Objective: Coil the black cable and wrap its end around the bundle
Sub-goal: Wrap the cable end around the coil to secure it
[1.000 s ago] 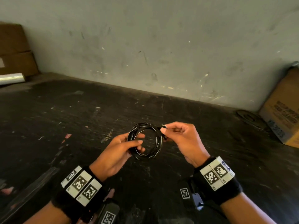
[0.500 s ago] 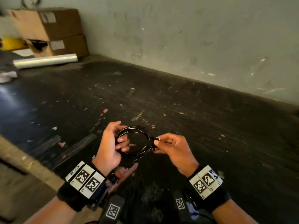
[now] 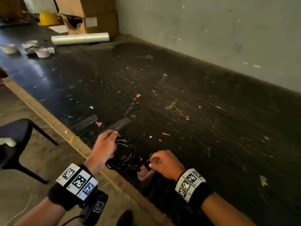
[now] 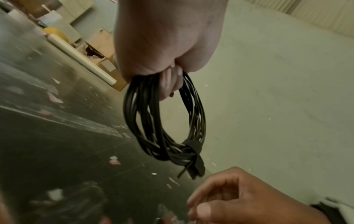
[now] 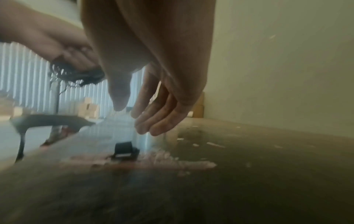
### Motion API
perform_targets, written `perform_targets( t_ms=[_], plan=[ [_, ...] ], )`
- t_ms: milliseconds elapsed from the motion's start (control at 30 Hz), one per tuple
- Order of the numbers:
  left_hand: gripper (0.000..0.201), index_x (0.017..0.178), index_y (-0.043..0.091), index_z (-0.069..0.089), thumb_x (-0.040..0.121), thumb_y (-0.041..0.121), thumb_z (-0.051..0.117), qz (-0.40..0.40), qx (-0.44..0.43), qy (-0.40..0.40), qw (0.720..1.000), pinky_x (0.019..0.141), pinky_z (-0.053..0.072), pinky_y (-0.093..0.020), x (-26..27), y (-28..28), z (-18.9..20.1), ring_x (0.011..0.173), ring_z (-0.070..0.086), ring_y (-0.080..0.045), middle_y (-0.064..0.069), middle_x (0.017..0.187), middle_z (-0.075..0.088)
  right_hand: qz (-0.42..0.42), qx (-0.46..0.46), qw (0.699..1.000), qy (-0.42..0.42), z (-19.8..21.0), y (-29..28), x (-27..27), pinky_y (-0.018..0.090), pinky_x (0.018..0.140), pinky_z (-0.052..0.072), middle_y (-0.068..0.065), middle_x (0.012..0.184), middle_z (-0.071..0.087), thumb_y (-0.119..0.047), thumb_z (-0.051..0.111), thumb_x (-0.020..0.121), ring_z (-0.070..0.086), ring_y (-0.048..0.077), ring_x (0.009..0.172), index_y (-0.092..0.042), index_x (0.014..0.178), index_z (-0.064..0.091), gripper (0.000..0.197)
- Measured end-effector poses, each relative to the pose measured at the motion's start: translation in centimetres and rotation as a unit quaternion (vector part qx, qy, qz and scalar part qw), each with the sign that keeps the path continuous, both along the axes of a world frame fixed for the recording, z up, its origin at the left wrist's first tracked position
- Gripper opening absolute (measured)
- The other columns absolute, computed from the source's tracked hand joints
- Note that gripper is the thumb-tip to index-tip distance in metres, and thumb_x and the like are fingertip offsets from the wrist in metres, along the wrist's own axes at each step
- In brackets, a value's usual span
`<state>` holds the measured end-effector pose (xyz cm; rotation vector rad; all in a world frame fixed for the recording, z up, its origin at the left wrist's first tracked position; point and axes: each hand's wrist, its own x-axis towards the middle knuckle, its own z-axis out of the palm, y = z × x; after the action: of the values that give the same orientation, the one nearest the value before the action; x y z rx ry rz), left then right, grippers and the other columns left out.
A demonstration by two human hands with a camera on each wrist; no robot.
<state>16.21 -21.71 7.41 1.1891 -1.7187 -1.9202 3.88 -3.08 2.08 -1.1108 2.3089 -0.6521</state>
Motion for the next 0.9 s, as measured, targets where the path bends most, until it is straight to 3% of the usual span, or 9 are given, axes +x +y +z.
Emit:
perform_targets(
  t_ms=[67, 167, 300, 367, 433, 533, 633, 767, 900],
  plan=[
    [0.025, 0.084, 0.012, 0.055, 0.1, 0.023, 0.039, -0.033, -0.01, -0.017, 0.999, 0.034, 0.015, -0.018, 0.2, -1.1, -0.5, 0.033, 0.026, -0.01, 0.005, 0.042, 0.03, 0.018, 0.089, 0.994, 0.065, -0.8, -1.6, 0.7, 0.051, 0.1, 0.039, -0.003, 0.105, 0.07, -0.039, 0.066, 0.078, 0.064, 0.019, 0.101, -0.025, 0.103, 0.066, 0.029],
    [0.026, 0.087, 0.011, 0.055, 0.1, 0.024, 0.037, -0.086, -0.014, -0.029, 0.996, 0.035, 0.015, -0.02, 0.2, -2.5, -1.1, 0.036, 0.026, -0.011, 0.003, 0.044, 0.03, 0.021, 0.177, 0.978, 0.107, -1.4, -3.0, 1.3, 0.065, 0.105, 0.025, 0.001, 0.117, 0.059, -0.032, 0.064, 0.083, 0.057, 0.026, 0.111, -0.023, 0.111, 0.06, 0.03],
    [0.027, 0.089, 0.011, 0.056, 0.1, 0.026, 0.037, -0.196, -0.033, -0.032, 0.98, 0.035, 0.018, -0.023, -0.8, -3.8, -1.5, 0.036, 0.027, -0.009, 0.009, 0.041, 0.032, -0.058, 0.134, 0.988, 0.048, -0.9, -3.0, 0.9, 0.051, 0.106, 0.032, 0.0, 0.107, 0.07, -0.024, 0.063, 0.083, 0.062, 0.019, 0.105, -0.022, 0.101, 0.067, 0.018],
    [0.029, 0.09, 0.01, 0.058, 0.1, 0.029, 0.038, -0.263, -0.065, -0.032, 0.962, 0.035, 0.022, -0.02, -1.6, -3.5, -1.4, 0.038, 0.031, -0.008, 0.01, 0.042, 0.033, -0.104, 0.058, 0.993, 0.015, 0.3, -2.7, 0.7, 0.035, 0.096, 0.045, 0.0, 0.1, 0.074, -0.019, 0.066, 0.082, 0.065, 0.011, 0.093, -0.018, 0.096, 0.072, 0.015],
    [0.032, 0.089, 0.01, 0.059, 0.098, 0.034, 0.041, -0.338, -0.099, -0.027, 0.935, 0.037, 0.028, -0.017, -2.9, -2.8, -1.3, 0.039, 0.037, -0.005, 0.009, 0.045, 0.037, -0.143, -0.022, 0.989, -0.01, 2.0, -2.6, 0.5, 0.021, 0.081, 0.048, 0.0, 0.092, 0.073, -0.01, 0.067, 0.081, 0.063, 0.005, 0.084, -0.012, 0.094, 0.074, 0.015],
    [0.036, 0.082, 0.005, 0.058, 0.094, 0.038, 0.049, -0.431, -0.165, 0.024, 0.887, 0.044, 0.032, -0.015, -5.0, -0.7, -1.0, 0.044, 0.04, 0.0, 0.007, 0.055, 0.043, -0.176, -0.102, 0.979, 0.0, 4.8, -2.0, 0.6, 0.018, 0.073, 0.049, -0.003, 0.081, 0.069, 0.002, 0.065, 0.076, 0.065, 0.007, 0.078, -0.009, 0.087, 0.073, 0.017],
    [0.033, 0.074, 0.009, 0.056, 0.092, 0.037, 0.053, -0.49, -0.201, 0.084, 0.844, 0.051, 0.034, -0.021, -6.8, 1.6, -0.5, 0.053, 0.041, -0.004, 0.003, 0.06, 0.045, -0.171, -0.122, 0.975, 0.067, 6.9, -0.6, 1.2, 0.011, 0.063, 0.042, -0.009, 0.071, 0.058, 0.001, 0.064, 0.077, 0.057, 0.002, 0.067, -0.008, 0.078, 0.068, 0.01],
    [0.036, 0.068, 0.004, 0.053, 0.094, 0.028, 0.049, -0.502, -0.246, 0.163, 0.813, 0.058, 0.04, -0.034, -8.6, 3.4, 0.2, 0.056, 0.042, -0.004, 0.002, 0.06, 0.045, -0.234, -0.167, 0.952, 0.104, 7.6, 1.5, 1.3, 0.022, 0.069, 0.053, -0.001, 0.078, 0.069, -0.005, 0.068, 0.079, 0.066, 0.01, 0.074, -0.013, 0.08, 0.07, 0.008],
    [0.034, 0.064, 0.008, 0.051, 0.095, 0.019, 0.05, -0.532, -0.285, 0.196, 0.773, 0.053, 0.036, -0.024, -9.5, 5.5, 1.0, 0.053, 0.041, -0.004, 0.005, 0.057, 0.044, -0.358, -0.187, 0.912, 0.065, 7.8, 3.6, 0.4, 0.03, 0.067, 0.057, 0.002, 0.073, 0.071, -0.007, 0.066, 0.082, 0.067, 0.014, 0.067, -0.02, 0.07, 0.065, 0.018]
  ],
)
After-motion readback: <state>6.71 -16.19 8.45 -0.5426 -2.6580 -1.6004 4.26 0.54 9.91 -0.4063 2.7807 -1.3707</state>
